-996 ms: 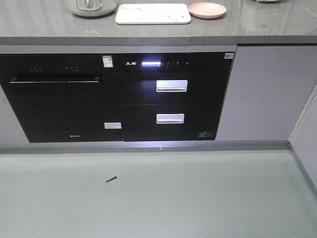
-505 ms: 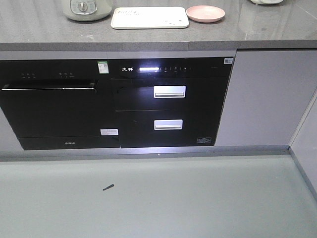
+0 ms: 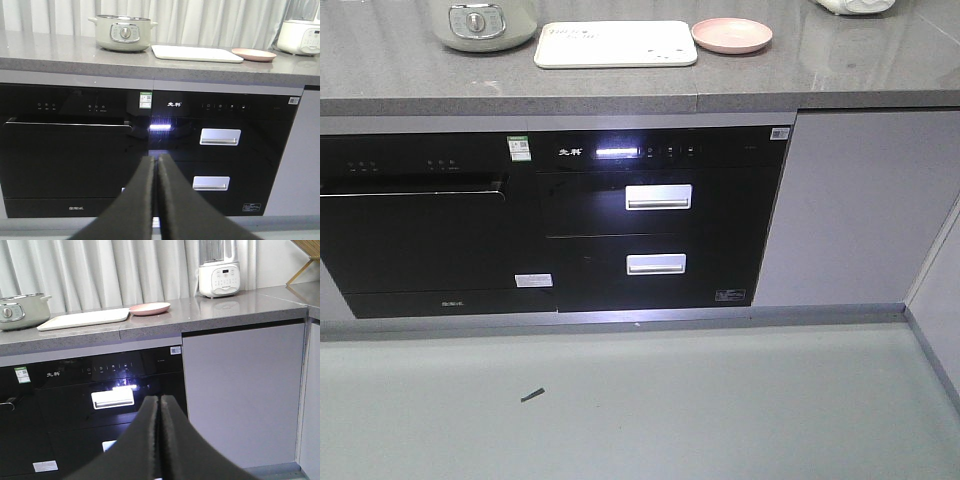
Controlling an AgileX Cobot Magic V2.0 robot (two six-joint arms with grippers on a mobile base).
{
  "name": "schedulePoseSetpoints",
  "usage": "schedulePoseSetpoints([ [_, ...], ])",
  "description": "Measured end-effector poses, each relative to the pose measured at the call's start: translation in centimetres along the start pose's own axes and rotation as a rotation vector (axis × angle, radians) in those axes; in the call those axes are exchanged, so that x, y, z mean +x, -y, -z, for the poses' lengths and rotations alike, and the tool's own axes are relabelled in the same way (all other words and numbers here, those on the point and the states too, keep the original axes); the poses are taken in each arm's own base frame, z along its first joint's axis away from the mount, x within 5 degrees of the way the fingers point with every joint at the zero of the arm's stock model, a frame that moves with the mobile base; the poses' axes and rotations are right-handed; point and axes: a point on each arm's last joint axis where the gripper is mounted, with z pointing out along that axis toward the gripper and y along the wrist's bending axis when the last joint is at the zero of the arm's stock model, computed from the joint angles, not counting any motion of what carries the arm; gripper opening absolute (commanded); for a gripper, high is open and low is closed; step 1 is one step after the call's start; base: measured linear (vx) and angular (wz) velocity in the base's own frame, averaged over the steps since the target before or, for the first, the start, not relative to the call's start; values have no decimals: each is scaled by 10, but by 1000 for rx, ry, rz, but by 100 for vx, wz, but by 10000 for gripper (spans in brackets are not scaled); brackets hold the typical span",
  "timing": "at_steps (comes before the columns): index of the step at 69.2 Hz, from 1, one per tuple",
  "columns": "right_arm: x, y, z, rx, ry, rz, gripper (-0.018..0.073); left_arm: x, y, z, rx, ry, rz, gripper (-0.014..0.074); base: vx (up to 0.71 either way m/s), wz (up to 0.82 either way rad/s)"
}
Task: Transfer vegetables to tray and serve
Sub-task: 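Drive the base toward the counter with the pot, tray and plate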
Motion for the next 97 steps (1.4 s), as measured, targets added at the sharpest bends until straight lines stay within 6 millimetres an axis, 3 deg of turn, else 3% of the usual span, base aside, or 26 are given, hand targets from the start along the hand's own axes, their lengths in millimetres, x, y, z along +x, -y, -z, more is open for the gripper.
schedulePoseSetpoints([
  [97,0,0,0,0,0,0,-2,0,0,0,0,0,0,-6,10,-1],
])
